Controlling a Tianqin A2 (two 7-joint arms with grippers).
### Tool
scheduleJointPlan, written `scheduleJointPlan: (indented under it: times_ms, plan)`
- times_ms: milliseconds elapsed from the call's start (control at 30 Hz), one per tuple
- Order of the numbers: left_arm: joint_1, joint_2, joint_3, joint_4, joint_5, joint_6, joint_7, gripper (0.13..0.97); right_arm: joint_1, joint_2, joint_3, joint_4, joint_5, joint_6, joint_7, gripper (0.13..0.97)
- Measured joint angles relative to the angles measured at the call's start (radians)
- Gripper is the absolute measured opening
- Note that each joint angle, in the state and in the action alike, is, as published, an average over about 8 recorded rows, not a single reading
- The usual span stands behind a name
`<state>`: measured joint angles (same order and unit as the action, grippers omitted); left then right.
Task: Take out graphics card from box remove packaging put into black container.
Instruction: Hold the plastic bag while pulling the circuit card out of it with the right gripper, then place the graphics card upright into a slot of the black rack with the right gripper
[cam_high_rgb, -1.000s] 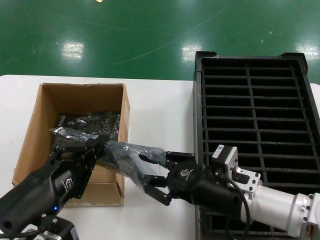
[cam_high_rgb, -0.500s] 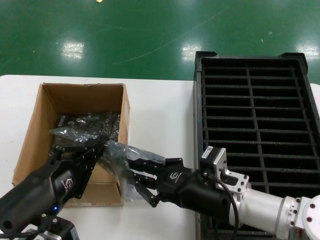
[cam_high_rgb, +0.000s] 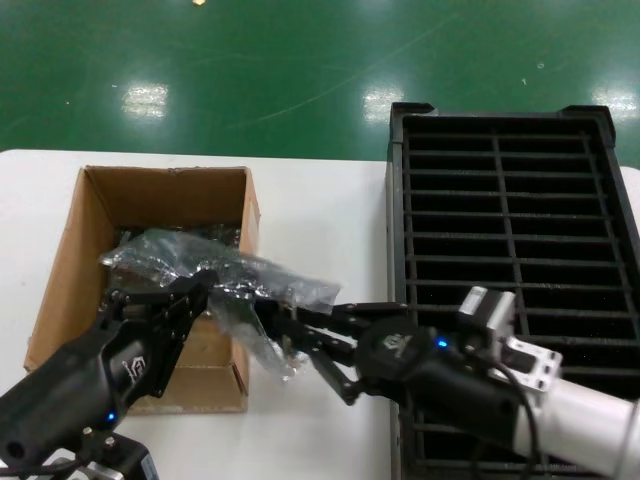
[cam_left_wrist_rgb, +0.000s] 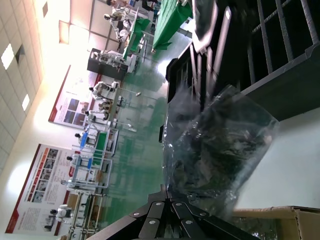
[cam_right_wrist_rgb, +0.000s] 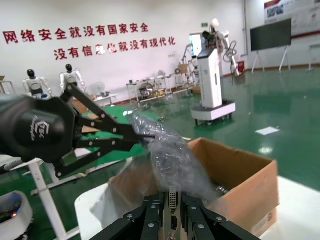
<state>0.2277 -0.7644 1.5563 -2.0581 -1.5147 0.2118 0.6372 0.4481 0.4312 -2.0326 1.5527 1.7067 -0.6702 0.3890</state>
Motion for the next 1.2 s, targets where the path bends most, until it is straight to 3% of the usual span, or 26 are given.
scheduleJointPlan:
  times_ms: [333, 633, 933, 1200]
  plan:
    - [0.000, 0.000, 0.000, 0.000, 0.000, 0.000, 0.000, 0.140, -0.104, 0.123, 0.110, 0.137, 0.081, -0.020, -0.075, 0.186]
    - [0.000, 0.000, 0.000, 0.000, 0.000, 0.000, 0.000, 0.140, -0.250, 0.280, 0.284, 0.241, 0.198, -0.066, -0.146, 0.186]
    - [0.000, 0.000, 0.000, 0.000, 0.000, 0.000, 0.000, 0.140, -0.408, 0.387, 0.470, 0.261, 0.250, -0.011, -0.154, 0.186]
    - [0.000, 0.000, 0.000, 0.000, 0.000, 0.000, 0.000, 0.140, -0.438, 0.403, 0.501, 0.250, 0.243, 0.033, -0.138, 0.186]
